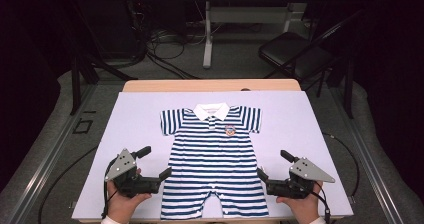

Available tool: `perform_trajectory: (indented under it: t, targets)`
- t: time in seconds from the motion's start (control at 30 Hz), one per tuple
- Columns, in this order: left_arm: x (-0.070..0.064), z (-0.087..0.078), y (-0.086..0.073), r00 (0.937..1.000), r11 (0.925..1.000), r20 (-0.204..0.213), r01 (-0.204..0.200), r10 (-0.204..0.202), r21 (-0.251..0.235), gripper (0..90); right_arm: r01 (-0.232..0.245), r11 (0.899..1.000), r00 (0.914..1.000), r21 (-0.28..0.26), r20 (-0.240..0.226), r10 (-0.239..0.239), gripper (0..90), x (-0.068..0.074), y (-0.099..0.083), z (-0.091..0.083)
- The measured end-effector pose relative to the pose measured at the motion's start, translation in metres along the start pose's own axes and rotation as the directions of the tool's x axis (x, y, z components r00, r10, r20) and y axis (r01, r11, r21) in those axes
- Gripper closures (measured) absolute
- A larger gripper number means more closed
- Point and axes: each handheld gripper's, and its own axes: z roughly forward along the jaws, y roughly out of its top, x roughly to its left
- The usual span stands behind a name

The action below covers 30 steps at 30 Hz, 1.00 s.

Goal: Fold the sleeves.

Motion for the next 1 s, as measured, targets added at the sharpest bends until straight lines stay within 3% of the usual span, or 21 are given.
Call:
perform_trajectory:
  t: [0.13, 0.23, 0.47, 0.53, 1.0]
  targets:
    - [0.002, 0.003, 0.002, 0.9998, 0.9998, 0.001, 0.019, -0.019, -0.005, 0.3, 0.012, 1.0, 0.9999, 0.008, 0.007, -0.012, 2.2, 0.0, -0.001, 0.001]
    - [0.002, 0.009, 0.0, 0.9995, 0.9997, -0.024, 0.021, -0.021, 0.009, 0.3, 0.017, 1.0, 0.9997, 0.008, 0.016, -0.017, 2.9, -0.001, -0.001, 0.001]
    - [0.004, 0.016, 0.002, 0.9989, 0.9986, -0.029, 0.039, -0.038, 0.036, 0.3, 0.011, 1.0, 0.9998, 0.01, 0.018, -0.011, 6.8, 0.001, -0.002, 0.004]
    - [0.005, 0.019, 0.006, 0.9978, 0.9975, -0.035, 0.058, -0.057, 0.04, 0.3, 0.021, 1.0, 0.9995, 0.012, 0.025, -0.021, 7.8, 0.002, -0.001, 0.005]
    - [0.026, 0.024, 0.039, 0.9949, 0.9943, -0.07, 0.078, -0.073, 0.073, 0.3, 0.019, 0.999, 0.9993, 0.029, 0.033, -0.02, 12.9, 0.005, -0.001, 0.011]
